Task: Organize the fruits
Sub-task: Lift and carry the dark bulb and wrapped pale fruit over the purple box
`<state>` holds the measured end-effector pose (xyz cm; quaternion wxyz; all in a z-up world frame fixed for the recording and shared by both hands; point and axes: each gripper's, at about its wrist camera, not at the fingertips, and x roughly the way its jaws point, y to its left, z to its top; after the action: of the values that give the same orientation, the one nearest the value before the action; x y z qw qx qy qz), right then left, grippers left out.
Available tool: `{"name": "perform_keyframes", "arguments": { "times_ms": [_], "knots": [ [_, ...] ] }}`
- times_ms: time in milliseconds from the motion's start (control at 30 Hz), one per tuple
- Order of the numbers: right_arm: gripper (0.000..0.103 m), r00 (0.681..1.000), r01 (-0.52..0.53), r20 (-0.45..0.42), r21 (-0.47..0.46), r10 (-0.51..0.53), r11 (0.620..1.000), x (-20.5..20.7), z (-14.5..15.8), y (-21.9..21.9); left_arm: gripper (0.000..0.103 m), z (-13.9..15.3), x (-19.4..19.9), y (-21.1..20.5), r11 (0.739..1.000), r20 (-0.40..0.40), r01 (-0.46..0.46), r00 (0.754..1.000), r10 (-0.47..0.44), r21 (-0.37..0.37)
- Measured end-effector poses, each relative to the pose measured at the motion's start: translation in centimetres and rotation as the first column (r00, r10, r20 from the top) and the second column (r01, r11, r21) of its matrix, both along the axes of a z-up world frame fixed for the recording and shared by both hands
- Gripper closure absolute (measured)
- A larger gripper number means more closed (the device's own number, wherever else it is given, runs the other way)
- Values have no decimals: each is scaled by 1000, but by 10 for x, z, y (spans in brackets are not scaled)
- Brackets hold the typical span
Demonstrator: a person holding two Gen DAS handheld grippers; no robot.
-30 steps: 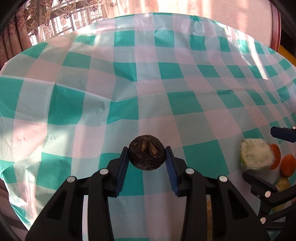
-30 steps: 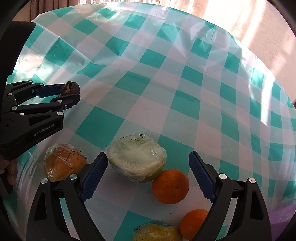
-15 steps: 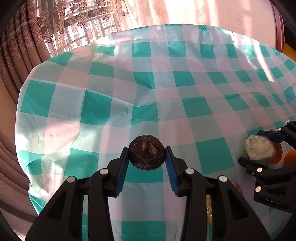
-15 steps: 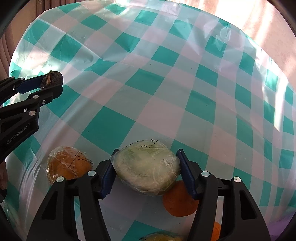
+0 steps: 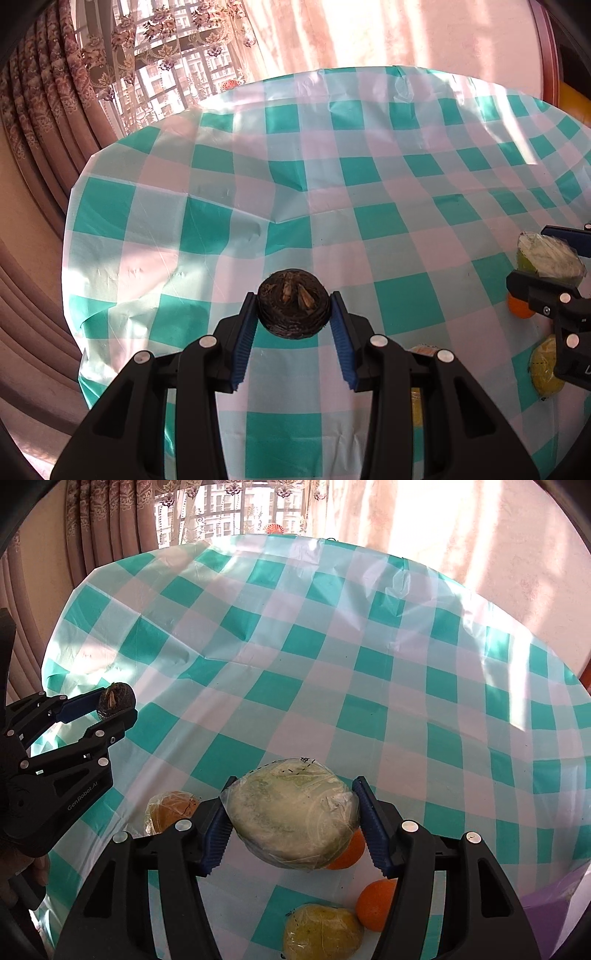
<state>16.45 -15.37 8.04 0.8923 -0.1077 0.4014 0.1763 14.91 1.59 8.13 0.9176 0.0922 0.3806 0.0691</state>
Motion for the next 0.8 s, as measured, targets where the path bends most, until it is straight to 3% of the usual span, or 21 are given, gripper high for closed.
{"name": "perform_keyframes", "arguments": {
  "times_ms": [367,800],
  "knots": [
    [43,996,54,66,53,-57,997,-42,41,-36,64,29,-26,-30,999,48,41,998,-43,22],
    [43,985,118,117,97,-129,988,-83,69,-91,64,58,-52,-82,991,92,118,988,-123,66]
  ]
}}
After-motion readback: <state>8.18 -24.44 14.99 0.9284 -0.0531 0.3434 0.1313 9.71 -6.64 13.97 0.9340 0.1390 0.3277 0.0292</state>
